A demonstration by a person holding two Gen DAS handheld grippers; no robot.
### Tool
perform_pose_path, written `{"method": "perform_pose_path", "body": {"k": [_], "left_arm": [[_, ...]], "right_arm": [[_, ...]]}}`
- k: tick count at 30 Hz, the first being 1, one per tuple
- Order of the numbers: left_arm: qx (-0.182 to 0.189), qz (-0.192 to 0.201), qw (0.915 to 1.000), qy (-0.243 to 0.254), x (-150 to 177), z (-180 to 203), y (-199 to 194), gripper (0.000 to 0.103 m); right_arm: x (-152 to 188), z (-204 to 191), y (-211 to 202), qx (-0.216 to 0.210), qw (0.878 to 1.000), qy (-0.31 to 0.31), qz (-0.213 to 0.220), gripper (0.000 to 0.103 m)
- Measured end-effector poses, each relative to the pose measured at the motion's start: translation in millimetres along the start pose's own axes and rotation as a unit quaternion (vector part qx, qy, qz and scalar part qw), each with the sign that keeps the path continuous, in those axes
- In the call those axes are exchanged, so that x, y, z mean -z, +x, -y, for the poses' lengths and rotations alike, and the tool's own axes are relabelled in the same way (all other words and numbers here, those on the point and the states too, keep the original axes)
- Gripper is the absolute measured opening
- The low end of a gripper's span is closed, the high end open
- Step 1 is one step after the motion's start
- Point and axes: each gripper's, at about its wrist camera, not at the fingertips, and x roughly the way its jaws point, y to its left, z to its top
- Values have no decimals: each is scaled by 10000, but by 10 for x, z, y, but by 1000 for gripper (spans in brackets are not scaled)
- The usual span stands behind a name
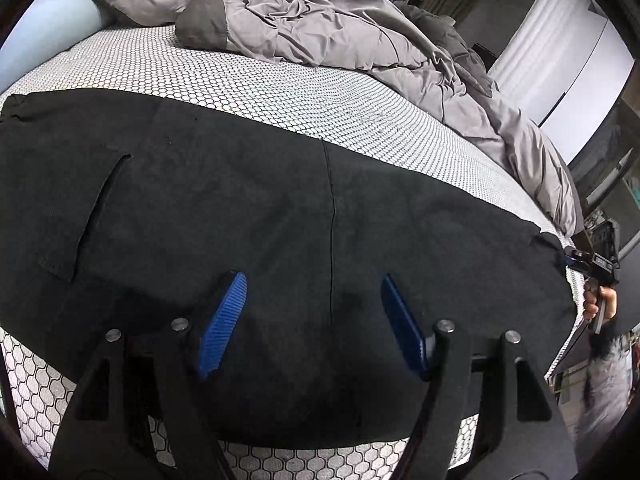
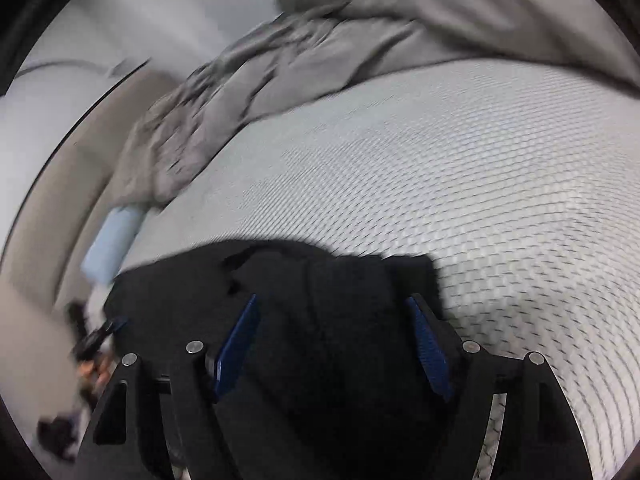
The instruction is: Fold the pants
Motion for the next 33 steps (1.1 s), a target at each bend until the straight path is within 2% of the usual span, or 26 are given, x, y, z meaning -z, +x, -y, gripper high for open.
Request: {"method": "perform_pose_path", "body": {"k": [1, 3, 4, 5, 8, 11, 12, 14, 15, 18, 21, 23, 26, 27, 30, 31, 33], "left_arm": [[-26, -1, 10000, 15, -18, 8, 57, 67], [-52, 0, 10000, 52, -37, 13, 62, 68], [-56, -1, 10000, 62, -20, 15, 66, 68], [-62, 2, 10000, 67, -24, 22, 71, 68], [-62, -1, 10000, 63, -36, 28, 92, 68], [84, -72, 9998, 143, -49, 58, 143, 68], [17, -67, 9998, 185, -56, 82, 157, 68], [-73, -62, 9996, 255, -71, 120, 179, 68], [-134, -57, 9995, 263, -75, 138, 164, 68], [-193, 43, 9993, 311, -87, 222, 71, 68], [-132, 229, 9970, 733, -76, 494, -42, 68], [30, 259, 9941, 1053, -29, 751, -47, 73], [373, 146, 9869, 1563, 76, 1252, 113, 77], [496, 88, 9837, 1727, 115, 1402, 181, 77], [1099, -391, 9706, 2105, 276, 1748, 493, 77], [1127, -567, 9677, 2181, 339, 1788, 582, 77], [927, -753, 9625, 2437, 415, 1794, 721, 77]], "right_arm": [[-27, -21, 2, -51, 9999, -143, -2, 66], [-39, -37, -60, -258, 9991, -283, 153, 46], [-58, -14, -94, -177, 9993, -174, 280, 22], [-29, -15, -142, -8, 9992, -148, 380, 8], [14, -107, -209, 591, 9956, -101, 722, 6], [34, -2, -125, 1637, 9813, 317, 960, 6], [44, 59, -67, 1845, 9774, 487, 909, 7], [42, 177, 46, 2243, 9692, 723, 711, 25], [44, 158, 28, 2361, 9655, 774, 778, 29], [128, -38, -275, 2769, 9501, 702, 1254, 64], [319, -459, -554, 2682, 9513, 343, 1481, 69], [480, -799, -566, 2564, 9561, -10, 1415, 95], [768, -1359, -384, 2143, 9658, -662, 1304, 102], [870, -1582, -193, 1936, 9706, -950, 1072, 102], [1101, -1997, 311, 1440, 9732, -1676, 642, 102], [1165, -2080, 514, 1321, 9724, -1872, 431, 102], [1263, -2156, 802, 1289, 9686, -2122, 119, 102]]}}
